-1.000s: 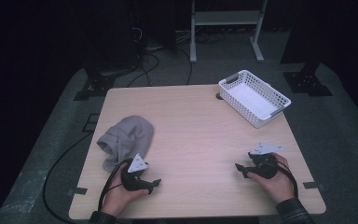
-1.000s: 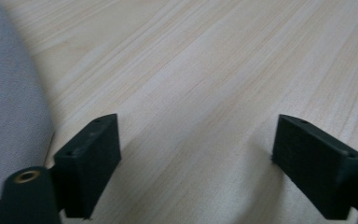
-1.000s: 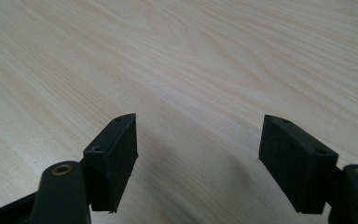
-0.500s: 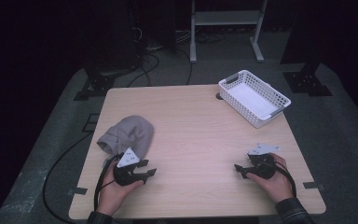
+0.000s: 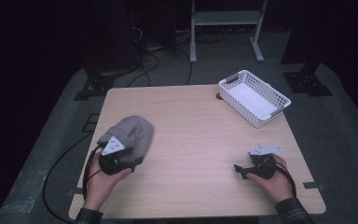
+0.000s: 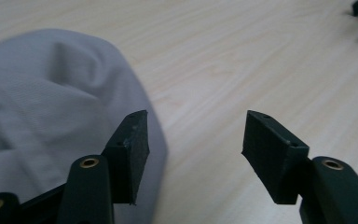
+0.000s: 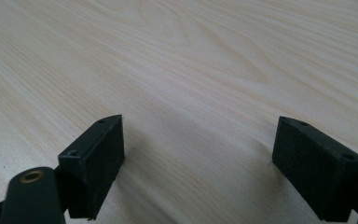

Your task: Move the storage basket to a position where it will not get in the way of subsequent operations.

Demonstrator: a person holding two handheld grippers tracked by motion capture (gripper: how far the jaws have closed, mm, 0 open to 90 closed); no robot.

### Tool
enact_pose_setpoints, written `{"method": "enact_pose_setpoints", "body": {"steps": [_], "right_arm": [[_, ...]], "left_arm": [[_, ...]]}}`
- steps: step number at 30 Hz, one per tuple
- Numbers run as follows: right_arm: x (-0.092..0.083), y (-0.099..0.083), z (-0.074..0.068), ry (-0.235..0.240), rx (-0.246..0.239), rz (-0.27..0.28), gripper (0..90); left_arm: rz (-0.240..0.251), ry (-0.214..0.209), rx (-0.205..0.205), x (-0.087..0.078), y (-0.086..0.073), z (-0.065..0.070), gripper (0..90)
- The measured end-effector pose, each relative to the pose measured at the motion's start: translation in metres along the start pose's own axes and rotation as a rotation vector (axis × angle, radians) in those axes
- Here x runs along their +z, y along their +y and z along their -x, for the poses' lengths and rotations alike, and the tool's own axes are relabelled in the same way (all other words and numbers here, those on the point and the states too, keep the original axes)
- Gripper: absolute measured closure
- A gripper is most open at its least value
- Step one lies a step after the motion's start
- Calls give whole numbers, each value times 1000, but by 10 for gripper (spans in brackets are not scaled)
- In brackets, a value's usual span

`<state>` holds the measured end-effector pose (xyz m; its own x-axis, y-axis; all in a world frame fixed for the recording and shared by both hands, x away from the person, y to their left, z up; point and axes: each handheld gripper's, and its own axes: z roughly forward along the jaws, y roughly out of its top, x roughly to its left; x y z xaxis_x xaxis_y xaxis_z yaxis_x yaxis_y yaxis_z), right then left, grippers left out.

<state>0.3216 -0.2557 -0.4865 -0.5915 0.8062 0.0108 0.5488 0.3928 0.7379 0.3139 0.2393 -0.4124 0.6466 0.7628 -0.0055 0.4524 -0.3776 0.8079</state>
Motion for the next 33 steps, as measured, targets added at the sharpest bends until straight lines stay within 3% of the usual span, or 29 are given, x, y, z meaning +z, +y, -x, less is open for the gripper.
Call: {"method": "enact_pose_setpoints", "body": {"steps": [9,13,17,24,27,29,33], "right_arm": [[1,1,0,-1,-3,-1,150],[1,1,0,0,-3,-1,150],[1,1,0,0,-2,-1,149],[1,1,0,0,0,-1,147],[1,1,0,0,0,-1,147],[1,1,0,1,0,-1,147],[1,1,0,0,0,-1,147]], "left_arm": [[18,85,-15,-10,13,-25,354],[15,146,-31,-12,15,-40,330],[12,172,-63,-13,15,-53,279],[-16,200,-111,4,11,-73,206],[-57,197,-119,14,7,-77,209],[-72,206,-119,22,3,-79,241],[-94,185,-149,31,-4,-82,488]]}}
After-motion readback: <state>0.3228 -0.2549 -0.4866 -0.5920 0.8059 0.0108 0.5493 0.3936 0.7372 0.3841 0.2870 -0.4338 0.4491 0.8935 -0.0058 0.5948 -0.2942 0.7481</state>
